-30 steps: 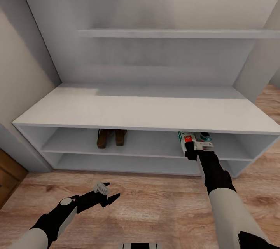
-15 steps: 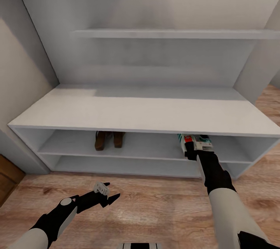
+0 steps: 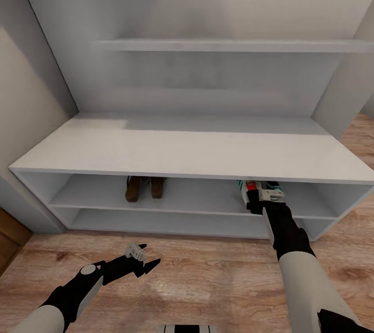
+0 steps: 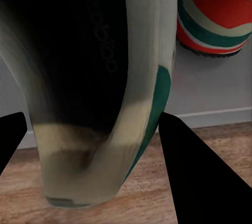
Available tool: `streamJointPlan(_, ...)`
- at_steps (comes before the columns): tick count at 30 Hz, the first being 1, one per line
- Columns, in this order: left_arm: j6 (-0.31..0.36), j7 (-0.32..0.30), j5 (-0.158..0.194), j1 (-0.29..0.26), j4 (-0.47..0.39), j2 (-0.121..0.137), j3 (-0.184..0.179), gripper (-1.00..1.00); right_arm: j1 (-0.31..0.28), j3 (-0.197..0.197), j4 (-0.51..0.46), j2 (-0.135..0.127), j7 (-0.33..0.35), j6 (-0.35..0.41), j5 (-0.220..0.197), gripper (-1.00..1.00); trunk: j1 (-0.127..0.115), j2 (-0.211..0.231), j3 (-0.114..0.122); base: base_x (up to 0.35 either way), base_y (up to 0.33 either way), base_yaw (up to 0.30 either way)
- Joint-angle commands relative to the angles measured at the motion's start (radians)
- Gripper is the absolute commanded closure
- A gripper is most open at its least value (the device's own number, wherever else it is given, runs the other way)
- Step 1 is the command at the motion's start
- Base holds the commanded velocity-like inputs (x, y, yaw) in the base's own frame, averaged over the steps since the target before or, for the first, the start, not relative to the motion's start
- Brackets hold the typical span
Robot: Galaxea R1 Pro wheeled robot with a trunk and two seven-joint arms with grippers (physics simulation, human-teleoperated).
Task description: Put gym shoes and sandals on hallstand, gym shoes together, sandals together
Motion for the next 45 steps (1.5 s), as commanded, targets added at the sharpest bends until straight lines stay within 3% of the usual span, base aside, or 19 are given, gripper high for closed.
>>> streamJointPlan(1, -0.007, 0.002, 0.006, -0.001, 0.001, 0.001, -0.008, -1.0, -0.001, -0.003, -0.001, 0.001, -0.001, 0.004, 0.001, 1.0, 0.0, 0.0, -0.001, 0.0, 0.0, 0.0)
streamJointPlan(45, -0.007, 0.002, 0.005, 0.0, 0.002, 0.001, -0.008, -1.0, -0.001, -0.003, -0.001, 0.001, 0.0, 0.005, 0.001, 1.0, 0.0, 0.0, -0.001, 0.039, 0.0, 0.0)
